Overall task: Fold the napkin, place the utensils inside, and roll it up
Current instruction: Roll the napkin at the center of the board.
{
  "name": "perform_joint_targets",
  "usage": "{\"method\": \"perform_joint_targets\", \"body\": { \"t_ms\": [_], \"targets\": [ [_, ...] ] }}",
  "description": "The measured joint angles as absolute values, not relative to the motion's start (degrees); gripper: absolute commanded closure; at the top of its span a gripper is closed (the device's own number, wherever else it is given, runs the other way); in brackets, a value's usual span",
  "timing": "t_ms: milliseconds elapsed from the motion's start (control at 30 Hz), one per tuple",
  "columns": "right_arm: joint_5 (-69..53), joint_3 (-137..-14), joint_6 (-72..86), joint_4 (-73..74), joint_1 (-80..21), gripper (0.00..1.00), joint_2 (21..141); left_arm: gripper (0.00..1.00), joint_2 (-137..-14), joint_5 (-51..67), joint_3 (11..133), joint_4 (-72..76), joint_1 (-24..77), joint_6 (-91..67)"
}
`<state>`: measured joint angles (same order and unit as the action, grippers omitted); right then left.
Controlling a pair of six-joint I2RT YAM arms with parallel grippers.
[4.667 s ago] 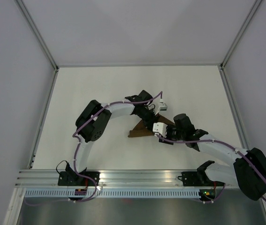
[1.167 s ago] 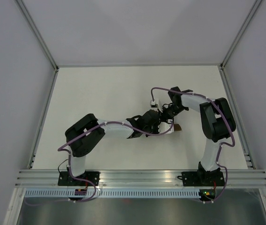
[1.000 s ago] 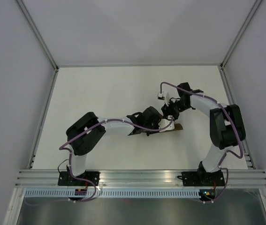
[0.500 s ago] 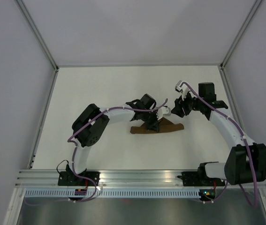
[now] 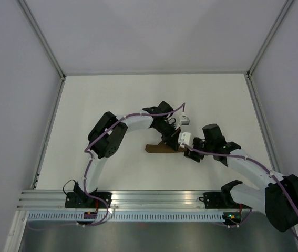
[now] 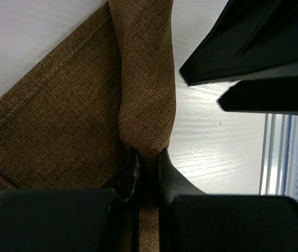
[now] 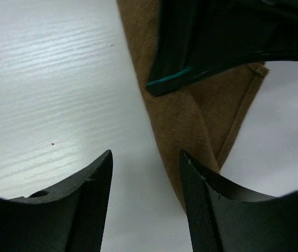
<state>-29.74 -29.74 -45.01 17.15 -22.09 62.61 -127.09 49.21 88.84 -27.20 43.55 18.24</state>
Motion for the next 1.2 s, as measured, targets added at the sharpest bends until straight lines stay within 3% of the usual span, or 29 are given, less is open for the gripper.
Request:
{"method": "perform_joint_targets", "body": {
  "t_ms": [133, 500, 633, 733, 867, 900, 967, 1067, 1167, 1200],
  "targets": [
    [-23.2, -23.9, -46.9, 11.1, -28.7, 0.41, 62.9, 0.98, -127.8, 51.3, 89.3, -29.7, 43.4, 17.9],
    [-14.6, -22.8, -48.3, -1.0, -36.6, 0.43, 66.7, 0.98, -129.4, 53.9, 90.9, -33.5, 42.9, 17.6],
    [-13.4, -22.5, -48.5, -2.8, -38.2, 0.49, 69.4, 0.98, -129.7, 54.4, 91.2, -34.4, 42.8, 17.6],
    [-12.5, -22.5, -48.9, -3.4, -38.5, 0.67, 71.1, 0.94, -129.7, 54.5, 91.3, -34.5, 42.8, 17.6],
    [-12.3, -22.4, -49.0, -3.6, -38.8, 0.85, 71.5, 0.77, -129.7, 54.3, 91.4, -34.7, 42.7, 17.5],
    [-12.2, -22.4, -49.2, -3.6, -38.8, 0.86, 71.5, 0.68, -129.7, 54.1, 91.5, -34.7, 42.7, 17.5],
    [-12.3, -22.4, -49.3, -3.6, -38.8, 0.91, 71.5, 0.63, -129.7, 53.8, 91.5, -34.8, 42.7, 17.2],
    [-12.5, -22.5, -49.3, -3.6, -38.7, 0.92, 71.5, 0.52, -129.7, 53.6, 91.5, -35.1, 42.4, 16.8],
    [-13.5, -22.9, -49.3, -2.7, -38.0, 0.95, 71.5, 0.48, -129.3, 54.1, 91.3, -35.2, 42.2, 15.6],
    [-14.3, -23.4, -49.3, -1.9, -37.5, 0.95, 71.6, 0.40, -129.0, 54.1, 90.9, -34.8, 42.1, 15.2]
  ]
}}
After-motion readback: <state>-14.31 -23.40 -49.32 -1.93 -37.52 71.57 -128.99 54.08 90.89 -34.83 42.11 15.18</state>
